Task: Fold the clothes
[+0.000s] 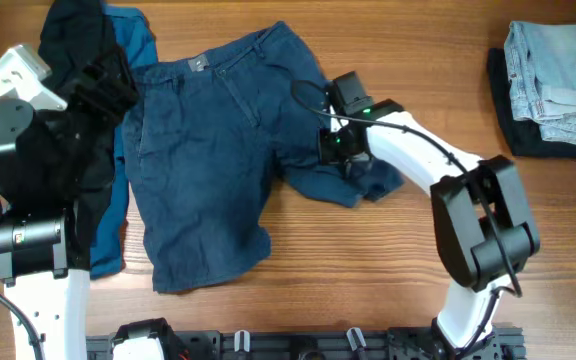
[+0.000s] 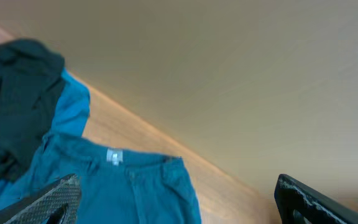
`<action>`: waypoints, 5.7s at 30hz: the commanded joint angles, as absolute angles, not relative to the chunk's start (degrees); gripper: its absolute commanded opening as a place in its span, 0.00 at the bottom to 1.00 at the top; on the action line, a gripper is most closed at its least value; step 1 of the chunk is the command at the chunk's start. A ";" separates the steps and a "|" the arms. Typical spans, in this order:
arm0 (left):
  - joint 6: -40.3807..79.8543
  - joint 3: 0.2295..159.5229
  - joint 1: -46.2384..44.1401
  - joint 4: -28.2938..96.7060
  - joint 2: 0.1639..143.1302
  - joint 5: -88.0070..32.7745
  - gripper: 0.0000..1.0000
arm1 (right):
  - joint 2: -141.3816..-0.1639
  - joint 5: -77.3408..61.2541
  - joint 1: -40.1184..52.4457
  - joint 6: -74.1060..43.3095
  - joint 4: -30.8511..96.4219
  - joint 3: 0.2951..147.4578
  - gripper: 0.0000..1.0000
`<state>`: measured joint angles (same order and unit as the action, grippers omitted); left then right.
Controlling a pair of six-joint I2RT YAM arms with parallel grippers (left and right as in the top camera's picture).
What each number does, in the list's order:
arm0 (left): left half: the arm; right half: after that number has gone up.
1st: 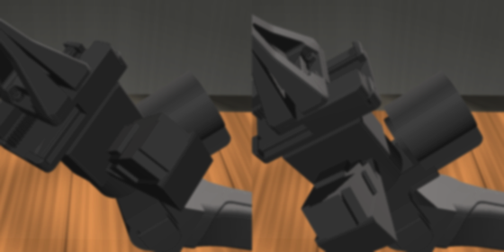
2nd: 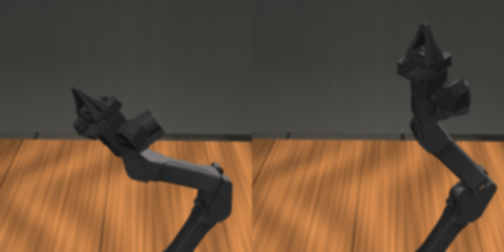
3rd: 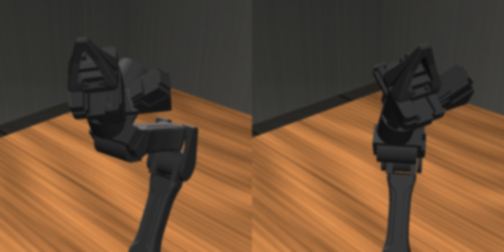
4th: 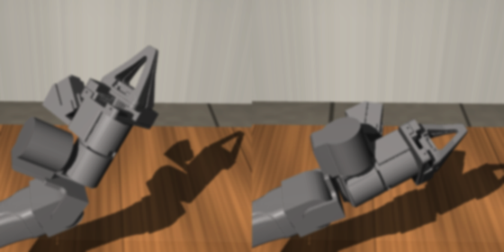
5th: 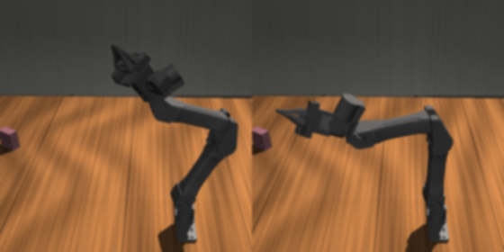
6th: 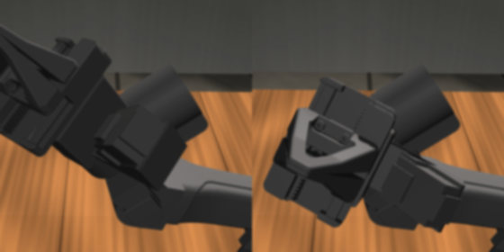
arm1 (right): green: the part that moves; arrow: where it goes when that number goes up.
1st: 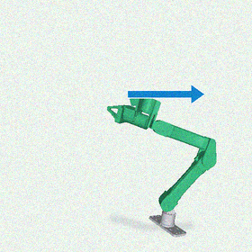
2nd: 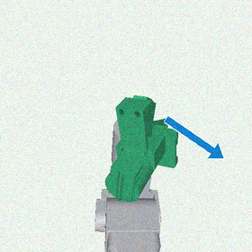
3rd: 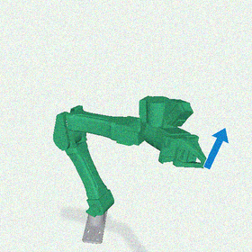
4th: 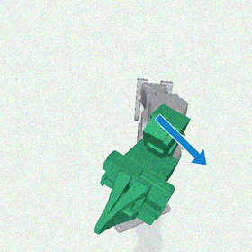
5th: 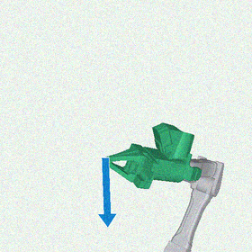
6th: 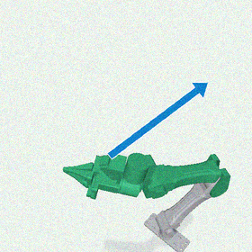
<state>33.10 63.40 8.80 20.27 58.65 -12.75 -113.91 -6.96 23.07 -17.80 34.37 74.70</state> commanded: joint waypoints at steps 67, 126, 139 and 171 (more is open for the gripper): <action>11.77 63.88 -0.49 -1.58 109.10 -18.83 0.05 | -105.38 -7.92 19.84 -21.23 71.64 109.71 0.76; 27.49 63.88 14.44 36.56 84.68 -13.67 0.04 | -100.49 -2.90 28.62 -33.19 34.24 67.75 0.56; 25.74 63.72 14.37 55.35 80.25 -15.59 0.04 | -106.50 -11.44 23.90 -28.67 25.71 68.45 0.56; 25.96 63.61 14.37 38.17 80.40 -13.02 1.00 | -101.49 -15.81 31.22 -24.21 38.22 56.10 0.06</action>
<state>26.06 63.59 14.04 38.33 81.12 -11.92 -102.08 -19.64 31.35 -22.11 39.86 59.37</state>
